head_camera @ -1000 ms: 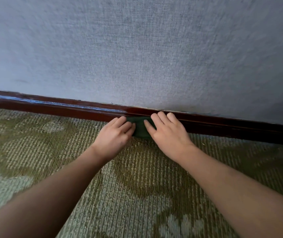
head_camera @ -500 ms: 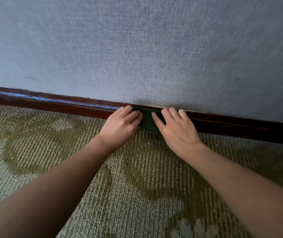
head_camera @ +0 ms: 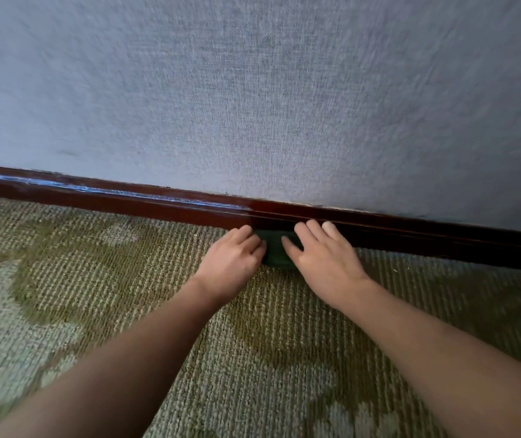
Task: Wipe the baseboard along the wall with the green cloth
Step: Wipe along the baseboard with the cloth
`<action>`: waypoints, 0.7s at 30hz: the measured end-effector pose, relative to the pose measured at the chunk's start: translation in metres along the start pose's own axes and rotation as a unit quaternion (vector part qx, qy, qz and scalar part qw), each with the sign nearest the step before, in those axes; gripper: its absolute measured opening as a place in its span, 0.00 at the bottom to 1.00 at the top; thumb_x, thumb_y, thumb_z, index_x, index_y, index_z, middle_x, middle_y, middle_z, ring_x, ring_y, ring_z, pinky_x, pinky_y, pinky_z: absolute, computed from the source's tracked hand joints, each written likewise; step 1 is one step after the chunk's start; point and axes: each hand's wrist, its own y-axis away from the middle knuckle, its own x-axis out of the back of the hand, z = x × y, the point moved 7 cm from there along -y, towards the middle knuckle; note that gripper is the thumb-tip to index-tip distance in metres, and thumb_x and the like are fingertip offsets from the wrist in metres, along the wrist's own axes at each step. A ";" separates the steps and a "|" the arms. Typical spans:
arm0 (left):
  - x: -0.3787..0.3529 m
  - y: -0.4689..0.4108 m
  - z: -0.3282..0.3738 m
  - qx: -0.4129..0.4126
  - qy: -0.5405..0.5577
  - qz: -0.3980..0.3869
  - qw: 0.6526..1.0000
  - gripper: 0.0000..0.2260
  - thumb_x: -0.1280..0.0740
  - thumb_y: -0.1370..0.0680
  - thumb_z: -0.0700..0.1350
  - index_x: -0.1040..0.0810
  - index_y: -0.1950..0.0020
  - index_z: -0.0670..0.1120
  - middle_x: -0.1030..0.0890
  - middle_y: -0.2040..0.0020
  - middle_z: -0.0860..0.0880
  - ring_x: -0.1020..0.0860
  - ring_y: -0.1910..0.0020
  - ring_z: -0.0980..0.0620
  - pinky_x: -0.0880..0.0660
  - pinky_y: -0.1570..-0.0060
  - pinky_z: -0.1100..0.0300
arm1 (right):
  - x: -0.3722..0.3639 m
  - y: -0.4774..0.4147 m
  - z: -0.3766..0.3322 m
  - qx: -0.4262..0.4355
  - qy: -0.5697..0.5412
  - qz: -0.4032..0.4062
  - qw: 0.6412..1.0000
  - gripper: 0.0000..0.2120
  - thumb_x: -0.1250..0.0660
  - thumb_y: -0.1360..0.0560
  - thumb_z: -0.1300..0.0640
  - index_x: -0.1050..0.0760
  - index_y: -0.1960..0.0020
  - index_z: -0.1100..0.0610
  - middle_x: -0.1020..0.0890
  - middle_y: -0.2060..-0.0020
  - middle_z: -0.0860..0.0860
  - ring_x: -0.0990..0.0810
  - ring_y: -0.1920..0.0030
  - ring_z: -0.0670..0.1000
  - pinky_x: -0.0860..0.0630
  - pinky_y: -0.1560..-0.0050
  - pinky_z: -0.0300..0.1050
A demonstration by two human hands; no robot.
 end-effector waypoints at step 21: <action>0.011 -0.027 -0.014 -0.036 -0.060 0.059 0.996 0.13 0.41 0.28 0.36 0.18 0.54 0.35 0.19 0.62 0.42 0.21 0.63 0.44 0.24 0.65 0.58 | 0.012 -0.006 0.021 -0.024 0.055 0.084 0.995 0.24 0.48 0.27 0.61 0.31 0.32 0.55 0.23 0.52 0.50 0.24 0.51 0.51 0.29 0.51 0.44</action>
